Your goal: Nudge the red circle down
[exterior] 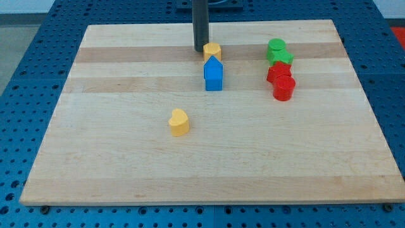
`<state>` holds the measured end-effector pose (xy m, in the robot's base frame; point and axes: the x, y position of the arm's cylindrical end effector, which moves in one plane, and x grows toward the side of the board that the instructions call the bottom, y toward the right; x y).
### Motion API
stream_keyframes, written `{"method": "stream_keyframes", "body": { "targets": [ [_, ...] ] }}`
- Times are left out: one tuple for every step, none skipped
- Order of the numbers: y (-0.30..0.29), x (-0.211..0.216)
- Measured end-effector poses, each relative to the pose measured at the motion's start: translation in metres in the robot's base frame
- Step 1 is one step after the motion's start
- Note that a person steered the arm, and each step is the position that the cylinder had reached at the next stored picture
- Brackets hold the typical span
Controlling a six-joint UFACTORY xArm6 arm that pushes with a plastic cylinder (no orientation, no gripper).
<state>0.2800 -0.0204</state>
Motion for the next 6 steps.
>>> {"method": "stream_keyframes", "body": {
  "targets": [
    [0.0,0.002],
    [-0.002,0.002],
    [-0.033,0.007],
    [-0.058,0.038],
    [-0.063,0.088],
    [-0.063,0.135]
  ]
}}
